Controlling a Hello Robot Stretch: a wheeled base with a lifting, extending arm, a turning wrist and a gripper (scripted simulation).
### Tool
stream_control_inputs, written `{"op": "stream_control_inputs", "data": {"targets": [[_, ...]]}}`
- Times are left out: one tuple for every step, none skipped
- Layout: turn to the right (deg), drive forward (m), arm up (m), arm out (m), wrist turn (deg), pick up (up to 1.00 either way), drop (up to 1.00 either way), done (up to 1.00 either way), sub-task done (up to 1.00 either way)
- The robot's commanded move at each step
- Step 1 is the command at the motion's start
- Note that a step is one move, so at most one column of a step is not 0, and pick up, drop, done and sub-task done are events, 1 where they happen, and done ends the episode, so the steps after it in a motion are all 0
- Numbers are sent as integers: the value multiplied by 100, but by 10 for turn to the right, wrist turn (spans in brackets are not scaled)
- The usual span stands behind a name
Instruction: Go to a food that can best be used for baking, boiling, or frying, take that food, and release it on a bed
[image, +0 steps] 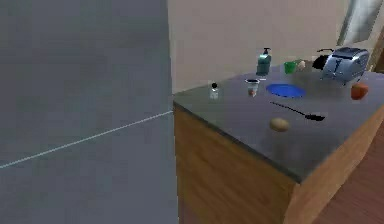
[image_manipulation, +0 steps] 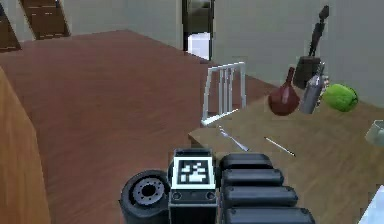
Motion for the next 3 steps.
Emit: {"op": "stream_control_inputs", "data": {"targets": [[450, 0, 0, 0, 0, 0, 0, 0, 0], [210, 0, 0, 0, 0, 0, 0, 0, 0], [0, 60, 0, 0, 0, 0, 0, 0, 0]]}}
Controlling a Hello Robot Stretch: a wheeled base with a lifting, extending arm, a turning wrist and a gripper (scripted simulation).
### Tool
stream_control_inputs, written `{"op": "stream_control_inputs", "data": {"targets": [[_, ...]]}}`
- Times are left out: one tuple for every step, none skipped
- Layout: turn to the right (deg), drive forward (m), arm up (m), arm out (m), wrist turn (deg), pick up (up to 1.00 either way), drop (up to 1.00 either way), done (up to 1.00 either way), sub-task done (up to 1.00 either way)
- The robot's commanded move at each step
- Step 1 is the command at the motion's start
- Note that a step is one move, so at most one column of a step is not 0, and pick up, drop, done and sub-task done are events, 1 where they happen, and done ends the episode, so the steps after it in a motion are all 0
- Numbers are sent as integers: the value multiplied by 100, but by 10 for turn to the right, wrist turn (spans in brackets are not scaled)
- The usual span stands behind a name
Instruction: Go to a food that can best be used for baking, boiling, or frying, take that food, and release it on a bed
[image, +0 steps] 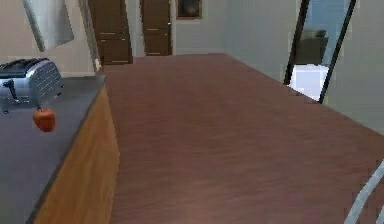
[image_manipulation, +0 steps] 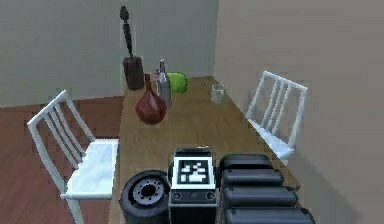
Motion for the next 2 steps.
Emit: {"op": "stream_control_inputs", "data": {"targets": [[-120, 0, 0, 0, 0, 0, 0, 0, 0], [0, 100, 0, 0, 0, 0, 0, 0, 0]]}}
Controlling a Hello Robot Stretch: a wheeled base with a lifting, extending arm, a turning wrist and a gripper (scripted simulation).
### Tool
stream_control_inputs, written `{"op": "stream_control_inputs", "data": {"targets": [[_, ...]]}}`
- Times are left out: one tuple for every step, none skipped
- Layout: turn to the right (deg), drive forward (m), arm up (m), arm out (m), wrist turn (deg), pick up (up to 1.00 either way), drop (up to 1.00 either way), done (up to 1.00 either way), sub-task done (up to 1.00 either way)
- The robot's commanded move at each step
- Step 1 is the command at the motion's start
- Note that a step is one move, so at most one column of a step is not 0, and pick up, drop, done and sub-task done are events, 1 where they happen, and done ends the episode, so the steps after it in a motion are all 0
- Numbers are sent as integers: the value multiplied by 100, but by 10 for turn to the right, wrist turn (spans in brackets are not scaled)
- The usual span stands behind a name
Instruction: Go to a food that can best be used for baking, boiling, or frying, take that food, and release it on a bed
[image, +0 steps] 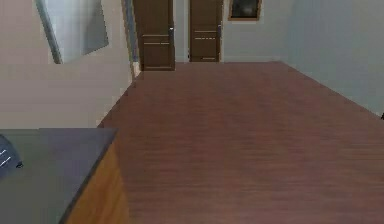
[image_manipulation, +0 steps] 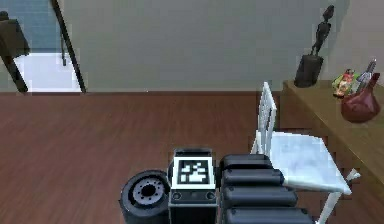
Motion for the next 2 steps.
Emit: {"op": "stream_control_inputs", "data": {"targets": [[0, 95, 0, 0, 0, 0, 0, 0, 0], [-150, 0, 0, 0, 0, 0, 0, 0, 0]]}}
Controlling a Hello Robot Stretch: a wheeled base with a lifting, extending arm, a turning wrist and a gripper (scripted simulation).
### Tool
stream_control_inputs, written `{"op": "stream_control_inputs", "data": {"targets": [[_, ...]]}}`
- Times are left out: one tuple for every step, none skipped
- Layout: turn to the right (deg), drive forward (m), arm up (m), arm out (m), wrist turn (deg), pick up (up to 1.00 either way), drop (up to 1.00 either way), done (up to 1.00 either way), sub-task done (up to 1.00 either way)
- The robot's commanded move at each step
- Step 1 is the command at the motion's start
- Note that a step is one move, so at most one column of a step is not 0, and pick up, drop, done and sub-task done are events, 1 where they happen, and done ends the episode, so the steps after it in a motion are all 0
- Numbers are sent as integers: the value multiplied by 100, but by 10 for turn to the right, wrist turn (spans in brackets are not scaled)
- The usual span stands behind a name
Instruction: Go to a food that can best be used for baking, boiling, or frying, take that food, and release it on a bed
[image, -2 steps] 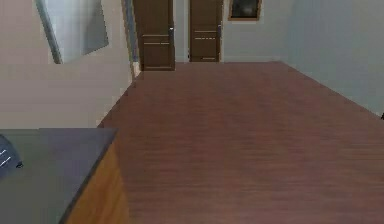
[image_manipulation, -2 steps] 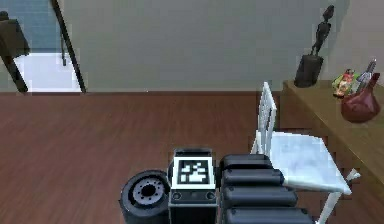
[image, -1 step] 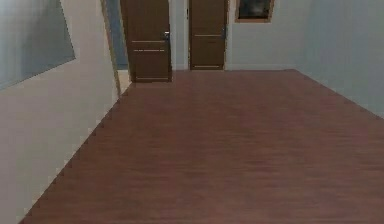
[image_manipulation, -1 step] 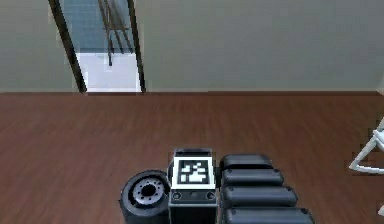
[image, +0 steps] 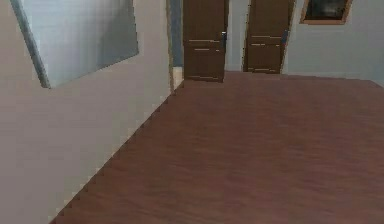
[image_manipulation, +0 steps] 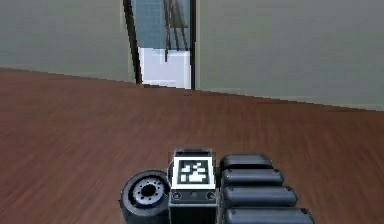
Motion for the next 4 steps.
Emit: {"op": "stream_control_inputs", "data": {"targets": [[0, 100, 0, 0, 0, 0, 0, 0, 0], [0, 100, 0, 0, 0, 0, 0, 0, 0], [0, 100, 0, 0, 0, 0, 0, 0, 0], [-30, 0, 0, 0, 0, 0, 0, 0, 0]]}}
